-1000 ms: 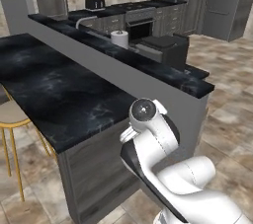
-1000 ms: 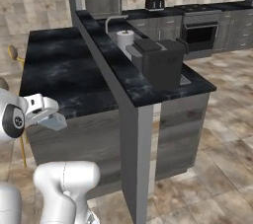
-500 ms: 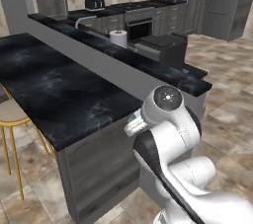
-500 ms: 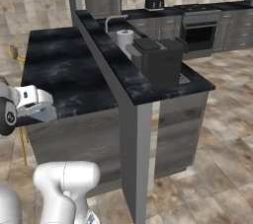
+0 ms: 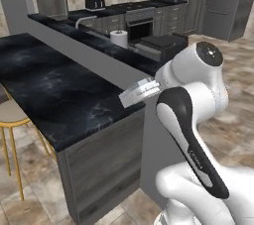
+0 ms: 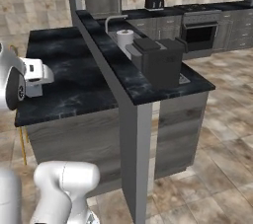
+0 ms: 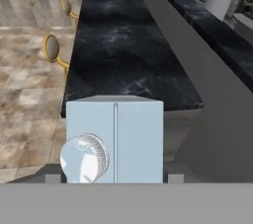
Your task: Move the drinks to the dining counter.
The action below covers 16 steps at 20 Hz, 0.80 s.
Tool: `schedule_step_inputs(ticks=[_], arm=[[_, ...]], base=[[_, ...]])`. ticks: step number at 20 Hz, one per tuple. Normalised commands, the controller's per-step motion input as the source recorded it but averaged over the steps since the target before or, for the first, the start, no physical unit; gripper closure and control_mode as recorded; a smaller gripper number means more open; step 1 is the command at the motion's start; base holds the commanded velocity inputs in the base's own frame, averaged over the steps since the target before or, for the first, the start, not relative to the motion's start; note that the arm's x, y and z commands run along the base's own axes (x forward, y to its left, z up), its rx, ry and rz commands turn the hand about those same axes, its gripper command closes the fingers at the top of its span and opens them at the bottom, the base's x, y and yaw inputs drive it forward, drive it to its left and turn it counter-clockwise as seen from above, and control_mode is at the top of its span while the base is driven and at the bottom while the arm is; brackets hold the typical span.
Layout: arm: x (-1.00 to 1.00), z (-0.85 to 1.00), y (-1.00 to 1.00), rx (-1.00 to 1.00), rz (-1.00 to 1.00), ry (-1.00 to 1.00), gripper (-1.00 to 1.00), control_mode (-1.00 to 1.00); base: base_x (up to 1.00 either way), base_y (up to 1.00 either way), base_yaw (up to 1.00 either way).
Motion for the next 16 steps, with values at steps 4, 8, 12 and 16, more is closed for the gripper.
schedule_step_inputs(ticks=[4, 8, 12, 16], arm=[[0.00, 0.03, 0.00, 0.00, 0.02, 0.00, 1.00, -1.00], [0.50, -0.01, 0.02, 0.00, 0.00, 0.01, 1.00, -1.00], [1.00, -0.08, 0.29, 0.00, -0.05, 0.13, 1.00, -1.00], [1.00, 0.00, 0.33, 0.00, -0.09, 0.19, 1.00, -1.00]], base=[[0.00, 0.00, 0.00], [0.00, 0.00, 0.00], [0.00, 0.00, 0.00], [0.00, 0.00, 0.00]])
